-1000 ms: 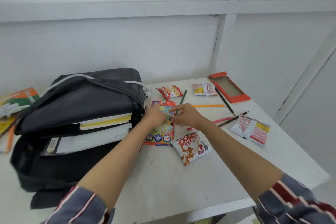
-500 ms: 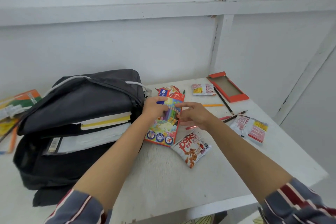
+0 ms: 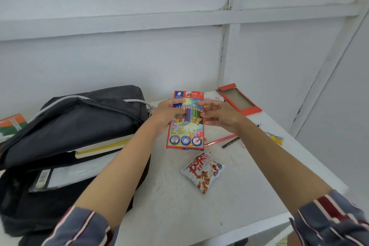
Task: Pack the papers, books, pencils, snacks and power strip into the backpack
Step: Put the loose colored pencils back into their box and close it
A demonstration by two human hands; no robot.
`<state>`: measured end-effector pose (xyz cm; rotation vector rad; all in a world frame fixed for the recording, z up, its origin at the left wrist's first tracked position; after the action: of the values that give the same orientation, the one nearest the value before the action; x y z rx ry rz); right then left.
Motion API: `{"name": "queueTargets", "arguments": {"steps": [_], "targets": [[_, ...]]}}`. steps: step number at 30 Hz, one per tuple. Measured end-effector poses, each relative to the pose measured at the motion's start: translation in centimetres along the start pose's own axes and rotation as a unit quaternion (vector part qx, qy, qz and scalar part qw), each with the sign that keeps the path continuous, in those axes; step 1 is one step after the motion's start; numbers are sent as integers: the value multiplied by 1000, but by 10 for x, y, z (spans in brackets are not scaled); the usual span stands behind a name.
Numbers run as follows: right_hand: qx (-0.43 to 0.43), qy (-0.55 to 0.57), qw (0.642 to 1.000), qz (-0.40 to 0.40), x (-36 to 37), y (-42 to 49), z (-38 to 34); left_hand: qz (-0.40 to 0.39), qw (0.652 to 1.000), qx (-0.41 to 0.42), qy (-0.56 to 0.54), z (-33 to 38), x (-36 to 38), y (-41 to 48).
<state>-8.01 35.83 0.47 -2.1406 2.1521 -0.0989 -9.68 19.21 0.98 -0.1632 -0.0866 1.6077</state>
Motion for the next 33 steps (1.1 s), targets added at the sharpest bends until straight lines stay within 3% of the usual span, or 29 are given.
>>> {"name": "queueTargets", "arguments": {"steps": [4, 9, 12, 21, 28, 33], "targets": [[22, -57, 998, 15, -39, 7, 1, -43, 998, -44, -10, -12, 25, 3], [-7, -104, 964, 243, -128, 48, 1, -41, 998, -40, 15, -15, 51, 22], [-24, -191, 934, 300, -166, 78, 10, -34, 998, -43, 15, -14, 63, 35], [-59, -389, 892, 224, -186, 132, 31, -13, 999, -43, 25, -14, 88, 64], [-48, -425, 875, 228, -197, 148, 38, 3, 998, -48, 35, -16, 99, 71], [-51, -399, 885, 233, -202, 149, 30, 9, 998, -55, 38, -17, 100, 74]]}}
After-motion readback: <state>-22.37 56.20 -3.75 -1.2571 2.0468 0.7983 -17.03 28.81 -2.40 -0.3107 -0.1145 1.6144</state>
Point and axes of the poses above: each hand's wrist, its own y-axis towards the middle knuckle, its own x-axis out of the palm, z = x × y, the point moved 5 cm from there along y, towards the middle knuckle, and after that the axes turned 13 degrees about z, right-handed, at the moved point
